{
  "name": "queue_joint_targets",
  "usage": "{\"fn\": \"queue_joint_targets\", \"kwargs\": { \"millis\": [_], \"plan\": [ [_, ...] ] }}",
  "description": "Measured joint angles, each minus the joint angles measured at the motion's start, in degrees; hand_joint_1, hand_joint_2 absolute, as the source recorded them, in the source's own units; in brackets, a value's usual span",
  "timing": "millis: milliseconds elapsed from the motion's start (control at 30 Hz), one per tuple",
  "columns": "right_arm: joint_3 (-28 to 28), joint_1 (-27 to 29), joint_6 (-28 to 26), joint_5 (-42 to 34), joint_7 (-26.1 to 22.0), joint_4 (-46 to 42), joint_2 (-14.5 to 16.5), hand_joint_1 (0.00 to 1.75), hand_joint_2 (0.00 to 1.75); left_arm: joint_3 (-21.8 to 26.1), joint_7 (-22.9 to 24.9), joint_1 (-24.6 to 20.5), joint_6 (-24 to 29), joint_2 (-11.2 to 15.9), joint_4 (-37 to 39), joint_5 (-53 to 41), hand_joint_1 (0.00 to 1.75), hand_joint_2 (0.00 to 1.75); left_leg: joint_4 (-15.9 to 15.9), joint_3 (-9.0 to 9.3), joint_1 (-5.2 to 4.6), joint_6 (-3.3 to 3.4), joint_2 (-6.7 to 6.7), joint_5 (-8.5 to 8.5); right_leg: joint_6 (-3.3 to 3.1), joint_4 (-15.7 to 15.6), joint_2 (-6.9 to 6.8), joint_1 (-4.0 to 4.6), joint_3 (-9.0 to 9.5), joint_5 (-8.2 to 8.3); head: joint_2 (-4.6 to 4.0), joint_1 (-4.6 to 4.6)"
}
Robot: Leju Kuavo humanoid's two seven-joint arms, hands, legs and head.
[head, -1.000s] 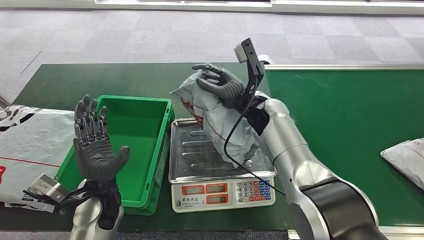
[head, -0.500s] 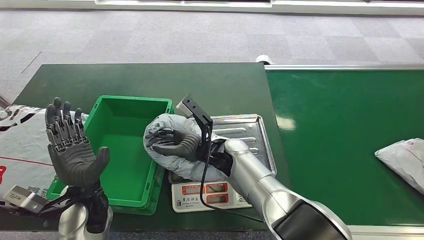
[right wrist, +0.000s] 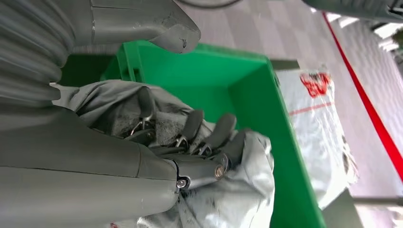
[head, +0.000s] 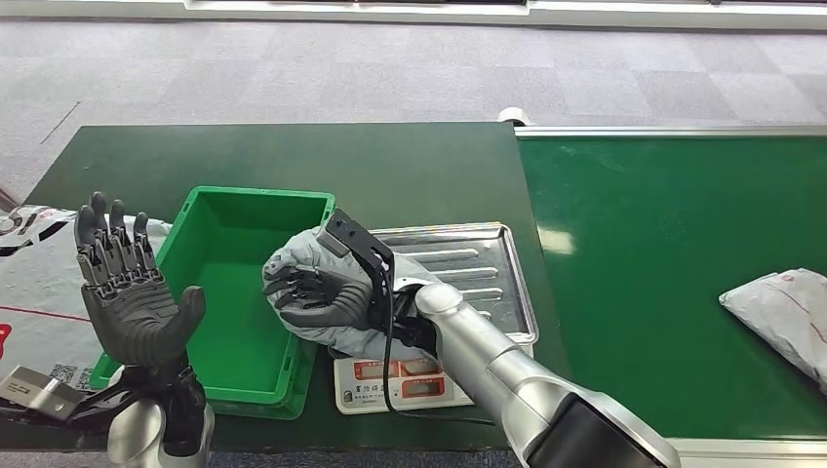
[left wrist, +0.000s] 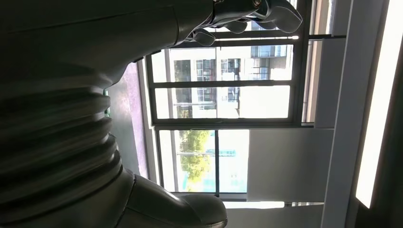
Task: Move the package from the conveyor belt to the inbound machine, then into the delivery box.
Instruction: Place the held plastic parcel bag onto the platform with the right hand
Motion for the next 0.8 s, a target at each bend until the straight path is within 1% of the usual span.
{"fn": "queue_joint_targets", "kwargs": {
  "millis": [67,133,367,433,567,700,800],
  "plan": [
    [0.00,-1.01,-3.35,3.09,-1.42,-0.43,-0.37,0.00,1.75,0.32,0.01,0.67,0.20,-0.13,-0.62,-0.07,0.00,1.75,0.00,0.00,0.00,0.00,0.02,0.01,-0.02,0.00,0.00,0.00,0.00,0.02,0.00,0.00],
    [0.00,-1.96,-5.15,4.82,-1.66,-1.04,-0.83,0.00,1.75,0.68,0.02,1.37,0.31,-0.30,-1.30,-0.10,0.00,1.75,0.00,0.00,0.00,0.00,0.03,0.01,-0.02,0.00,-0.01,-0.01,0.00,0.03,0.00,0.00],
    [0.00,-2.45,-5.98,7.12,-1.49,-2.74,-1.60,0.00,1.75,1.18,0.03,1.99,0.35,-0.69,-2.36,-0.36,0.00,1.75,0.00,0.01,0.00,0.00,0.03,0.01,-0.02,0.00,-0.01,0.00,0.00,0.04,0.00,-0.01],
    [-0.02,-2.44,-7.06,8.74,-2.11,-3.24,-1.79,0.00,1.75,1.31,0.05,2.06,0.24,-0.79,-2.49,-0.65,0.00,1.75,0.00,0.00,0.00,0.00,0.03,0.01,-0.02,0.00,-0.01,0.00,-0.01,0.04,0.00,-0.01],
    [-1.88,-2.01,-10.70,17.57,-2.69,-7.16,-3.22,0.00,1.75,1.83,0.17,2.28,-0.33,-1.02,-3.05,-2.23,0.00,1.75,0.00,0.00,0.00,-0.01,0.02,0.02,-0.02,0.00,-0.01,0.00,-0.01,0.04,0.00,-0.01],
    [-7.21,0.00,-13.21,27.44,-0.61,-15.16,-5.33,0.00,0.00,2.26,0.16,2.65,-0.19,-1.05,-3.83,-3.58,0.00,1.75,0.01,0.00,0.00,-0.01,0.02,0.02,-0.01,0.00,-0.01,-0.02,-0.01,0.04,0.00,0.00],
    [-12.38,2.49,-13.83,33.07,0.66,-23.16,-6.79,0.00,0.00,2.39,0.23,2.96,0.18,-1.04,-4.45,-4.09,0.00,1.75,0.01,-0.01,-0.01,0.00,0.01,0.01,-0.01,-0.01,-0.02,-0.03,-0.01,0.04,0.00,0.00]
  ]
}}
